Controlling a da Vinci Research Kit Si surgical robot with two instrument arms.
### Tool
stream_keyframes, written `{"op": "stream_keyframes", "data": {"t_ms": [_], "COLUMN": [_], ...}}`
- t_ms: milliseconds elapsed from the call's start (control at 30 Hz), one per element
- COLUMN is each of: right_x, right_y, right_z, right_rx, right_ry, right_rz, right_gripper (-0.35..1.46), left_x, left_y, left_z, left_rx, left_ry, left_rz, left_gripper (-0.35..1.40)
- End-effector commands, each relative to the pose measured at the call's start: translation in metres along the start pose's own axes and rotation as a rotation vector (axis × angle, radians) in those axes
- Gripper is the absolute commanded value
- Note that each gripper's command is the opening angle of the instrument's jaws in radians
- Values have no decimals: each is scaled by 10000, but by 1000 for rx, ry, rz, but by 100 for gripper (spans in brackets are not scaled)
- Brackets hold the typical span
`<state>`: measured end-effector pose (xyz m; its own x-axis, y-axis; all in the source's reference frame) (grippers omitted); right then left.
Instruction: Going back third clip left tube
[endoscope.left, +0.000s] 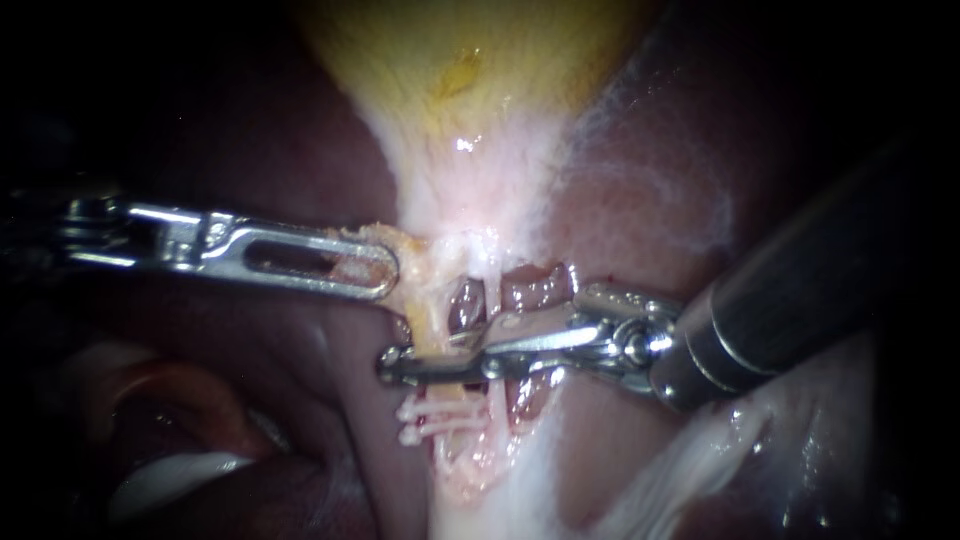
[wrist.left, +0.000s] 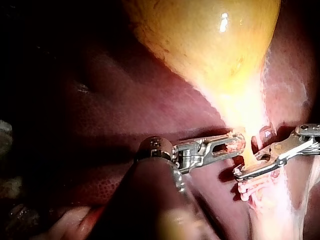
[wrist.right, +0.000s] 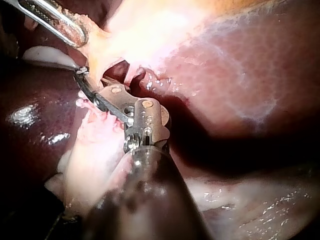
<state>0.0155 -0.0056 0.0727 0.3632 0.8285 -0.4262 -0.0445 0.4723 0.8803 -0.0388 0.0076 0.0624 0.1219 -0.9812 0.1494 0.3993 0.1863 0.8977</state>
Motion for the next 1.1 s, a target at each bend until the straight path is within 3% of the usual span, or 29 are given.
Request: {"op": "stream_keyframes", "data": {"t_ms": [33,133,267,367,733,1100], "right_x": [0,0,-2,2,1,7], "right_y": [0,0,-4,-7,-10,-16], "right_z": [-1,-1,-2,1,-7,-59], "right_rx": [2,4,-31,-71,-123,-108], "right_ry": [2,-2,7,16,19,15], "right_rz": [-1,-61,-245,-340,-460,-493], "right_gripper": [-35,-35,28,48,50,50], "left_x": [0,0,0,0,2,2], "left_y": [0,0,1,3,4,5], "left_z": [0,0,-2,-2,-2,-4], "left_rx": [0,0,1,1,1,2], "left_ry": [0,0,1,1,1,2], "left_rz": [0,0,1,1,2,3], "left_gripper": [-35,-35,-35,-35,-35,-35]}}
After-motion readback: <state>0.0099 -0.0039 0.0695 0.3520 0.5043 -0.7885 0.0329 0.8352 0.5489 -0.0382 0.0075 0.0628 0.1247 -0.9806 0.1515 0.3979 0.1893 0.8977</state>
